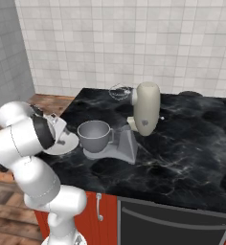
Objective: Add butter and sugar cubes to the stand mixer bowl and then turn on the stand mixer to begin making frosting.
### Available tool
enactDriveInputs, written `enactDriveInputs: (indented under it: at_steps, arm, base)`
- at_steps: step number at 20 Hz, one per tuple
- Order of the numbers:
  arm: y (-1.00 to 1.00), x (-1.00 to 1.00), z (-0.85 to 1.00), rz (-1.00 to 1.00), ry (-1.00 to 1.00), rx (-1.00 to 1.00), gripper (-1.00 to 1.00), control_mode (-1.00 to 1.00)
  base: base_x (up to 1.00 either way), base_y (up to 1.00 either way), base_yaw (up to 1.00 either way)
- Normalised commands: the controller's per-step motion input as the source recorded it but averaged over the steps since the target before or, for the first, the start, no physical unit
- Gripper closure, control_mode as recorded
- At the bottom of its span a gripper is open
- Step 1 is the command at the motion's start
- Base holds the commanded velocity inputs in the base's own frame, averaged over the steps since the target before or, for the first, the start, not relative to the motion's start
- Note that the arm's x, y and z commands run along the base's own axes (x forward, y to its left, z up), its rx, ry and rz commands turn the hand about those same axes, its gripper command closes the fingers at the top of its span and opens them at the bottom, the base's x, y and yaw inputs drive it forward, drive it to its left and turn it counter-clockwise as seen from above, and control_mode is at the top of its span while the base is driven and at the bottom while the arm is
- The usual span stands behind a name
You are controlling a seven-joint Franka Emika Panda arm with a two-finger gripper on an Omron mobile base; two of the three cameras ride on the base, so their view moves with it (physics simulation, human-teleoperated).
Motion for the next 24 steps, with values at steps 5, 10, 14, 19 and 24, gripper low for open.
enactDriveInputs:
  at_steps: [5, 10, 14, 19, 24]
  arm:
    - [0.00, 0.35, -0.24, 0.00, 0.04, 0.00, -1.00, -1.00]
    - [-0.01, 0.29, -0.20, 0.00, 0.00, 0.00, -1.00, -1.00]
    - [0.00, 0.17, -0.25, 0.00, 0.00, -0.01, -1.00, -1.00]
    - [-0.02, 0.12, -0.23, 0.00, 0.00, -0.01, -1.00, -1.00]
    - [-0.10, 0.12, -0.21, 0.00, 0.00, -0.01, -1.00, -1.00]
  base:
    - [0.00, 0.00, 0.00]
    - [0.00, 0.00, 0.00]
    - [0.00, 0.00, 0.00]
    - [0.00, 0.00, 0.00]
    - [0.00, 0.00, 0.00]
